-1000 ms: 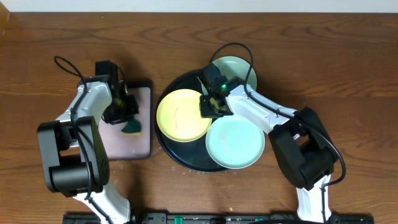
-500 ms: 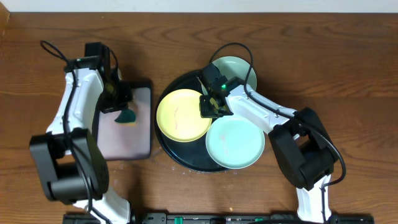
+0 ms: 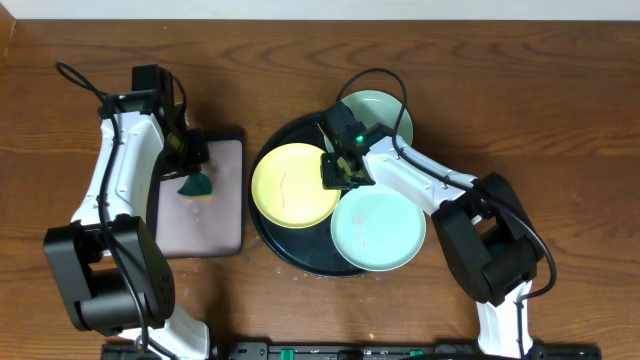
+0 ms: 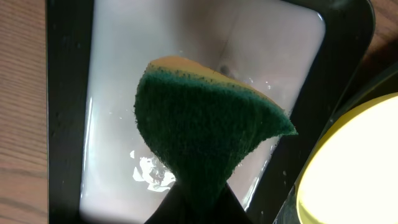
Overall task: Clean dirty plates on tray and stack at the side
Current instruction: 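Grasp the green sponge with the left gripper and lift it, then scrub the yellow plate with the sponge while right gripper holds its rim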
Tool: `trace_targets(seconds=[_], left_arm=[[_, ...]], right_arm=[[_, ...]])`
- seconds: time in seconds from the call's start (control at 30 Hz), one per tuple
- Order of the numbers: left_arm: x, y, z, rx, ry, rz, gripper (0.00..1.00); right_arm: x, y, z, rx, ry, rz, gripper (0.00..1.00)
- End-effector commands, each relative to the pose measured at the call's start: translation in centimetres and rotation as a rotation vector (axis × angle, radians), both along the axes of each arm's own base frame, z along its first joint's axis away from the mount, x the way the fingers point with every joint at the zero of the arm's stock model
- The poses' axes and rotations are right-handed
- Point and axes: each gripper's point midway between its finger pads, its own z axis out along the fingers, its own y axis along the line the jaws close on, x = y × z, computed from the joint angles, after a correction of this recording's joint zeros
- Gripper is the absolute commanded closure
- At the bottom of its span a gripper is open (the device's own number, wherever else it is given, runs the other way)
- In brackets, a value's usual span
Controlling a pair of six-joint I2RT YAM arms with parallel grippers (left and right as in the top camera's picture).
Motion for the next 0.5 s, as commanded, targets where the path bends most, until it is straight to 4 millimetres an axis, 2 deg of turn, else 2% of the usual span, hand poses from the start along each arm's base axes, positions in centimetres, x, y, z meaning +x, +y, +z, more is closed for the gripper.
trace_targets(seconds=[0.0, 0.1, 0.37, 0.47], left_arm=[[0.5, 0.2, 1.3, 0.019, -0.034, 0.022, 0.93], [0.6, -0.2, 2.0, 0.030, -0.057, 0.010, 0.93], [0.4, -0.3, 5.6, 0.145, -0.151, 0.043, 0.92], [0.0, -0.5, 5.7, 0.140, -0.157, 0.087, 0.93]], right_arm=[[-0.2, 0.1, -1.2, -0.026, 0.008, 0.002, 0.99], [-0.2, 0.1, -1.2, -0.026, 0.008, 0.002, 0.99], [-0.3, 0.1, -1.2, -0.025, 0.012, 0.003, 0.99], [-0.3, 0.1, -1.2, -0.026, 0.013, 0.003, 0.99]])
